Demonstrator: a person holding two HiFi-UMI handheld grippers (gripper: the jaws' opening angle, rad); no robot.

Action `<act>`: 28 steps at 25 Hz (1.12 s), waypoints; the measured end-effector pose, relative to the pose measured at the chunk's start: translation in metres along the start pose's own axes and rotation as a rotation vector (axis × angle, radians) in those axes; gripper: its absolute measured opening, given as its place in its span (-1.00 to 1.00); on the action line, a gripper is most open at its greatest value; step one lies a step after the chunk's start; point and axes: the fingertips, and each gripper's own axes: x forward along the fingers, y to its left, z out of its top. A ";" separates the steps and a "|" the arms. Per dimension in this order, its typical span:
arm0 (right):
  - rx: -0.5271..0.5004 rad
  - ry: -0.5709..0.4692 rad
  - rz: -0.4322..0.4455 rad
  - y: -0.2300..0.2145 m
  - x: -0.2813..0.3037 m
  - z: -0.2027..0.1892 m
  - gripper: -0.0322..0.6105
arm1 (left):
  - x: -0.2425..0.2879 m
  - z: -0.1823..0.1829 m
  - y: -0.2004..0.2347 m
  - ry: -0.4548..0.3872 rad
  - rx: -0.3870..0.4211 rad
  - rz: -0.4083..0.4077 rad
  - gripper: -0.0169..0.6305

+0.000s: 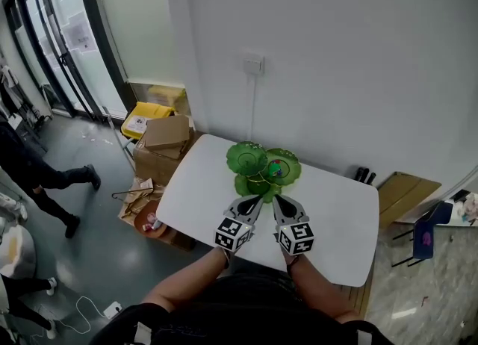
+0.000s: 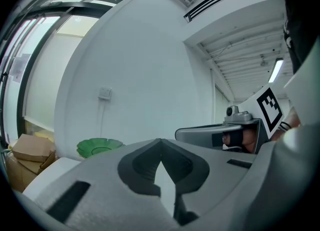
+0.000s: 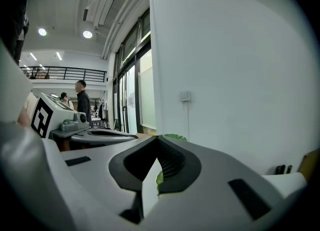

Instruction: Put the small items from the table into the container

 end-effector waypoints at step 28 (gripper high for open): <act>0.019 0.026 0.070 -0.141 -0.099 -0.007 -0.85 | 0.108 -0.010 -0.114 0.011 -0.018 0.081 -0.92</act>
